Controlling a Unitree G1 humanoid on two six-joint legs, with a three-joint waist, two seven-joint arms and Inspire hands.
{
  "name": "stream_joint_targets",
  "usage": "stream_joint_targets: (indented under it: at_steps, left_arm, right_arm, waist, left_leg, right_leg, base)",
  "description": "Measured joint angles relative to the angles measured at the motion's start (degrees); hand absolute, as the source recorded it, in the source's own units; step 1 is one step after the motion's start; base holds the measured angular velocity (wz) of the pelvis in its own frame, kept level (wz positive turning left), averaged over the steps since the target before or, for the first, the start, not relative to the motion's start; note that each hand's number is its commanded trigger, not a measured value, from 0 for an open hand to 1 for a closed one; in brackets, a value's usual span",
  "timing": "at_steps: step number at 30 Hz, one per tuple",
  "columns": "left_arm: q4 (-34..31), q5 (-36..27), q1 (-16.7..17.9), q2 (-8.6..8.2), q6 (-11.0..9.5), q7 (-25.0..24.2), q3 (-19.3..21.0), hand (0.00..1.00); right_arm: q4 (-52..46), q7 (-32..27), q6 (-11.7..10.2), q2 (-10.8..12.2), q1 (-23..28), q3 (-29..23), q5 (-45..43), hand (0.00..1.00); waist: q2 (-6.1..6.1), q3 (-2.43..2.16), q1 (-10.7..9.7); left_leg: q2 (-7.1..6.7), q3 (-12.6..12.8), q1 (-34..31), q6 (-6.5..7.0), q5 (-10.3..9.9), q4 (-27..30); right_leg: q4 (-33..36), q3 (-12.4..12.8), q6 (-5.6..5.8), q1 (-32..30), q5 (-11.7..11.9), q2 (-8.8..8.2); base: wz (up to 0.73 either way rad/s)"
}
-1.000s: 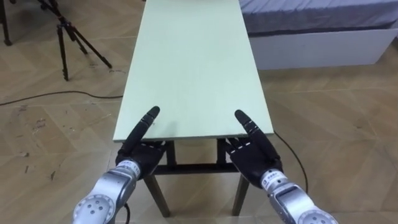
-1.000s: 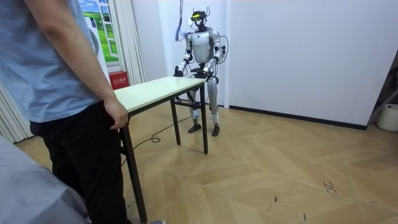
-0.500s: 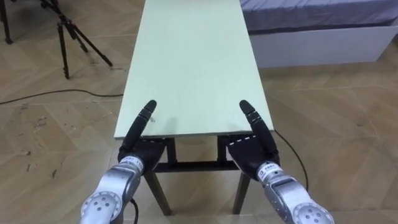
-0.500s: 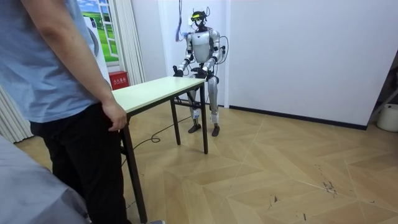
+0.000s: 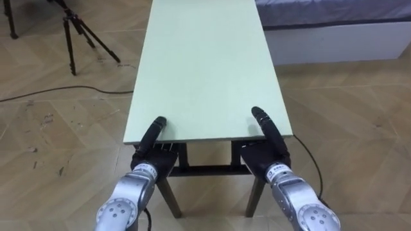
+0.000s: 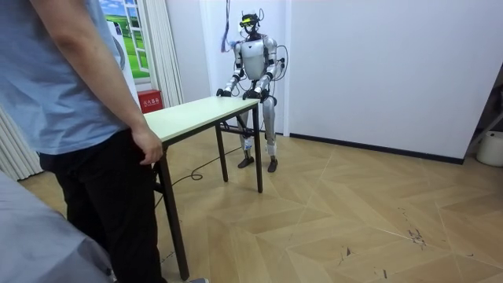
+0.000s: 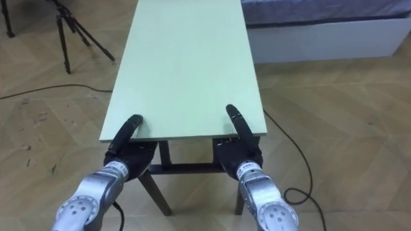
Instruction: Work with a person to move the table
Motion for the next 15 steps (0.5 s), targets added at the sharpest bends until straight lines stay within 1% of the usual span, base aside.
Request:
stream_joint_targets:
  at_steps: [1, 2, 3, 4, 5, 7, 11, 15]
  left_arm:
    - [-0.1, 0.0, -0.1, -0.37, -0.1, 0.0, -0.4, 1.00]
    - [-0.1, 0.4, -0.1, -0.32, -0.3, 0.0, -0.9, 1.00]
    - [-0.2, 0.8, -0.1, -0.32, -0.4, 0.0, -1.2, 1.00]
    - [-0.2, 1.2, -0.1, -0.24, -1.2, -0.2, -2.1, 1.00]
    - [-0.4, 1.9, -0.1, -0.26, -1.5, -0.3, -2.2, 1.00]
    - [-0.5, 2.1, -0.1, -0.22, -2.1, -0.3, -2.6, 1.00]
    - [-0.5, 2.3, -0.1, -0.23, -3.1, -0.3, -3.2, 1.00]
    - [-0.5, 2.3, -0.1, -0.24, -3.3, -0.3, -3.4, 1.00]
  right_arm:
    - [0.1, -0.4, -1.1, 0.0, 0.0, 0.0, -0.1, 1.00]
    - [0.1, -0.4, -2.5, -0.1, 0.0, 0.9, -0.7, 1.00]
    - [0.1, -0.4, -3.1, -0.2, 0.0, 1.2, -0.8, 1.00]
    - [0.1, -0.4, -4.2, -0.5, -0.1, 1.7, -1.0, 1.00]
    - [0.1, -0.4, -4.4, -0.5, -0.2, 1.8, -0.9, 1.00]
    - [0.1, -0.4, -4.5, -0.5, -0.3, 2.0, -0.6, 1.00]
    - [0.1, -0.4, -4.6, -0.5, -0.4, 2.1, -0.5, 1.00]
    - [0.1, -0.4, -4.8, -0.4, -0.4, 2.2, -0.4, 1.00]
  waist:
    - [-0.03, 0.01, 0.5]
    - [-0.10, 0.05, 0.6]
    - [-0.16, 0.09, 0.6]
    - [-0.35, 0.21, 0.6]
    - [-0.63, 0.40, 0.6]
    - [-0.87, 0.56, 0.7]
    - [-0.98, 0.63, 0.7]
    - [-0.99, 0.63, 0.7]
  left_leg:
    - [0.01, 0.0, 0.1, 0.00, 0.0, 0.0]
    - [0.02, 0.0, 0.1, 0.00, 0.0, -0.1]
    - [0.01, 0.0, 0.1, 0.00, 0.0, -0.2]
    - [-0.01, 0.0, 0.2, 0.00, 0.0, -0.3]
    - [-0.02, 0.0, 0.2, 0.00, 0.0, -0.3]
    - [-0.01, 0.0, 0.2, 0.00, 0.0, -0.3]
    - [-0.01, 0.0, 0.1, 0.00, 0.0, -0.3]
    - [-0.01, 0.0, 0.2, 0.00, 0.0, -0.3]
  right_leg:
    - [0.0, 0.0, 0.01, 0.0, 0.0, 0.01]
    - [0.0, -0.1, 0.01, 0.0, 0.0, 0.01]
    - [0.0, -0.1, 0.01, 0.0, 0.0, 0.00]
    - [0.0, -0.1, 0.01, 0.0, 0.0, -0.01]
    - [0.0, -0.1, 0.01, 0.0, 0.0, -0.01]
    - [0.0, -0.1, 0.01, 0.0, 0.0, -0.01]
    - [0.0, -0.1, 0.02, 0.0, 0.0, 0.00]
    - [0.0, -0.1, 0.03, 0.0, 0.0, 0.00]
  base:
    - [0.00]
    - [0.00]
    - [0.00]
    - [0.00]
    - [0.00]
    - [0.00]
    - [0.00]
    - [0.00]
